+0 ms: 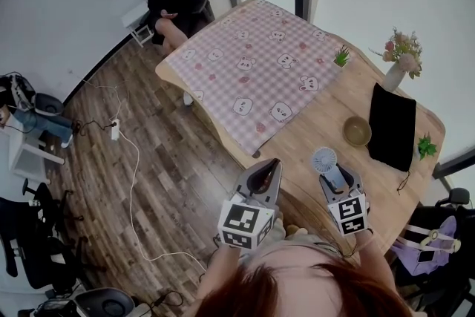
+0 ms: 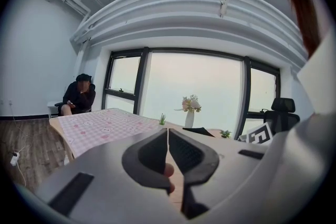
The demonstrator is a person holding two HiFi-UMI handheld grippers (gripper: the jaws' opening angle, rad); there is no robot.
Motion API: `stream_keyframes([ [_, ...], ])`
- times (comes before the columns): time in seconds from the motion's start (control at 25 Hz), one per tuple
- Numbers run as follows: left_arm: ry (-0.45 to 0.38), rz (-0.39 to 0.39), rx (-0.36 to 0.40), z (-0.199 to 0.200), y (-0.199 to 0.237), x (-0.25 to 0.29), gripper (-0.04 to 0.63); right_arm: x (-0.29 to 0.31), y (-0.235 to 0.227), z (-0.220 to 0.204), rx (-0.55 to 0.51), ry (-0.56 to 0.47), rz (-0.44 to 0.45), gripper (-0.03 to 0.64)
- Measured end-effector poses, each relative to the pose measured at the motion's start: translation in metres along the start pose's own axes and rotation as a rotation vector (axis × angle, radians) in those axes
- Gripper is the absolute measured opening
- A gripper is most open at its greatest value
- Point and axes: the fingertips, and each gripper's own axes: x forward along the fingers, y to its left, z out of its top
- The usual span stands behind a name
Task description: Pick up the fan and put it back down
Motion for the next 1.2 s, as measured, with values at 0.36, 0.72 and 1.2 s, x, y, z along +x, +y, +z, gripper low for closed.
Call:
stream_keyframes([
  [0.36,-0.002,0.01,-0.001,0.001,0.002,0.002,0.014,0.011,0.001,-0.028,-0.018,0.063,0.026,0.214],
  [0.72,-0.002,0.02,0.002,0.002,0.004,0.001,0.014,0.018,0.007,-0.053,-0.002,0.115,0.04,0.213],
  [1.2,0.003,0.038,0.011,0.001,0.001,-0.002,0.014,0.031,0.013,-0.086,0.015,0.169,0.063,0.213],
])
